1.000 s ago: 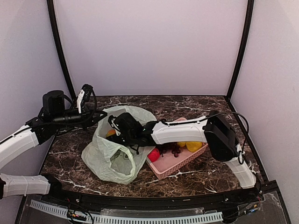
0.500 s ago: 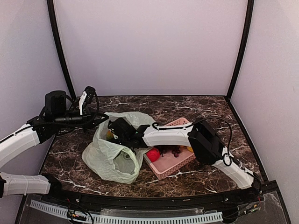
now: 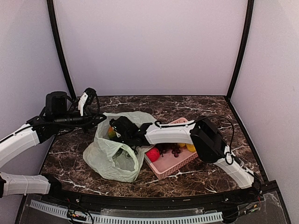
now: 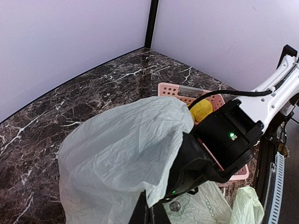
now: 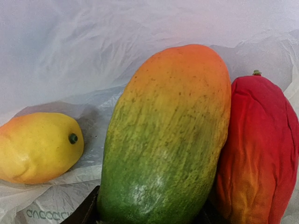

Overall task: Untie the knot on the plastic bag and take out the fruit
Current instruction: Pick up the fake fruit from the takeout bag, then place the fake fruit in the bin.

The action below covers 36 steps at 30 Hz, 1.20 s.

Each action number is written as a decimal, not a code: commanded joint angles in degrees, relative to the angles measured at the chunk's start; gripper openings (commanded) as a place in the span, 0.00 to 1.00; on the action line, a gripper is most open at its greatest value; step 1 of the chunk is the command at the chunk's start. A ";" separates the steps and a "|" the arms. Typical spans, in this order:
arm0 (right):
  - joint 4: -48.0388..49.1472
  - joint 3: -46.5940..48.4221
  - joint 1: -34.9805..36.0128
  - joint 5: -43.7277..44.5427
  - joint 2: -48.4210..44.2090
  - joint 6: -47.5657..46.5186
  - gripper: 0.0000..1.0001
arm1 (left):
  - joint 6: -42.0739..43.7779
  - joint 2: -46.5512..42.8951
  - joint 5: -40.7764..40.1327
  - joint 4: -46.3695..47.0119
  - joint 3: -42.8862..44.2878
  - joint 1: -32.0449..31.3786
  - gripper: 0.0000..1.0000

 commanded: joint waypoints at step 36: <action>18.38 -37.27 5.38 2.73 -39.59 -5.45 0.07 | -3.52 3.11 -12.23 -5.95 5.11 9.03 0.01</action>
